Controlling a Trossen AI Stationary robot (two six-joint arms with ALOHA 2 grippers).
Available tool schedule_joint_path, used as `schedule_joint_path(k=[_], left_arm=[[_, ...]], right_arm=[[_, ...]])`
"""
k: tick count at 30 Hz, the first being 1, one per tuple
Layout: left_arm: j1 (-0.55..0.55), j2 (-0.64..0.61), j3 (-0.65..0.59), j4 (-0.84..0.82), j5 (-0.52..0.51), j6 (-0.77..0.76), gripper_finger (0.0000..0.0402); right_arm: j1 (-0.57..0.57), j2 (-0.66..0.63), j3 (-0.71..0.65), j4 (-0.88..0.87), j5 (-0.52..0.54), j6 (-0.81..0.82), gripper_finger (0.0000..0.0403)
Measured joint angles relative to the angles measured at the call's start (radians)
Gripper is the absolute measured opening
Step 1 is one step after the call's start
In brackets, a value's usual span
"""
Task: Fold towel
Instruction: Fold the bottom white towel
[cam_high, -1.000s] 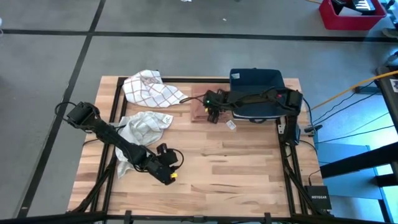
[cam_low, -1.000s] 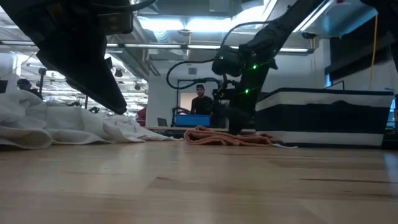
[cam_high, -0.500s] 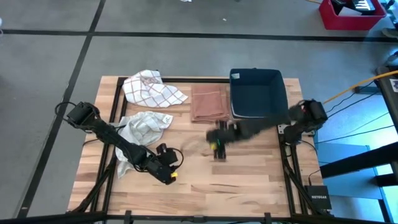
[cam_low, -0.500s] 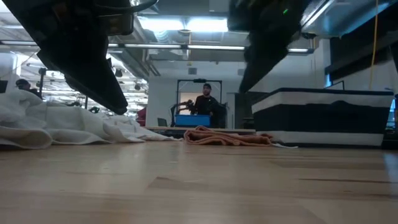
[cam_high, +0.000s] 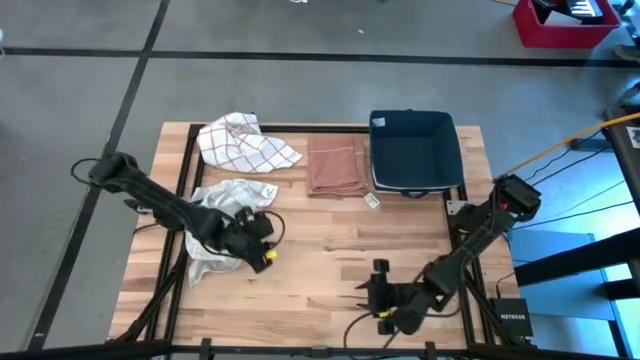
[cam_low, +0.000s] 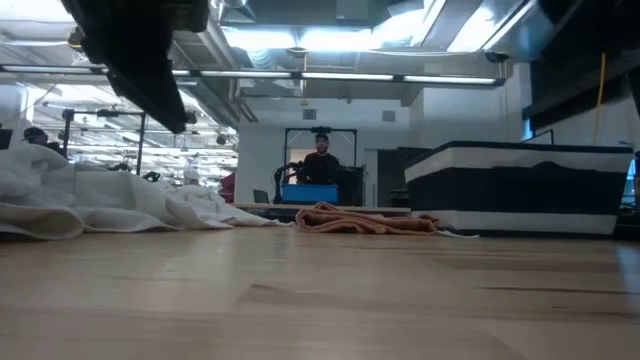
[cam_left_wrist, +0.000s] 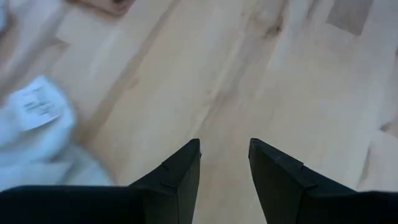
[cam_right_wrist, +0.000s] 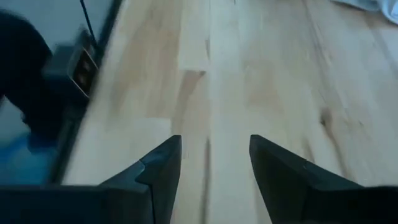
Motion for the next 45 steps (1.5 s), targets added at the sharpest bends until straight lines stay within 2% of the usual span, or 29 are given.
schedule_joint_path(k=[5,8,13,18,22,25,32,37,41,45], left_arm=[[0.106,-0.046,-0.005,-0.213,0.013,-0.128,0.0148],[0.162,-0.039,-0.028,-0.271,0.063,-0.140,0.0175],[0.267,-0.038,-0.056,-0.252,0.051,-0.103,0.0214],[0.337,-0.027,-0.083,-0.179,0.045,-0.022,0.0221],[0.351,-0.006,-0.123,-0.085,0.044,0.104,0.0221],[0.351,0.016,-0.141,-0.098,0.043,0.187,0.0221],[0.351,0.053,-0.201,-0.111,0.040,0.277,0.0220],[0.351,0.050,-0.217,-0.114,0.026,0.234,0.0173],[0.347,0.046,-0.207,-0.120,0.031,0.232,0.0096],[0.321,0.043,-0.143,-0.139,0.070,0.263,0.0015]], right_arm=[[0.037,0.000,-0.106,0.156,0.107,0.012,0.0193],[0.035,0.000,-0.140,0.193,0.107,0.013,0.0193],[0.020,0.000,-0.141,0.205,0.102,-0.001,0.0193],[0.000,0.000,-0.141,0.212,0.084,-0.036,0.0193],[-0.005,0.000,-0.141,0.215,0.079,-0.041,0.0193],[-0.005,0.000,-0.141,0.216,0.043,-0.039,0.0193],[-0.005,0.000,-0.141,0.216,0.011,0.004,0.0193],[-0.005,0.000,-0.141,0.215,0.011,0.013,0.0193],[-0.005,0.000,-0.141,0.215,0.011,0.013,0.0193],[-0.005,0.000,-0.141,0.215,0.011,0.013,0.0193]])
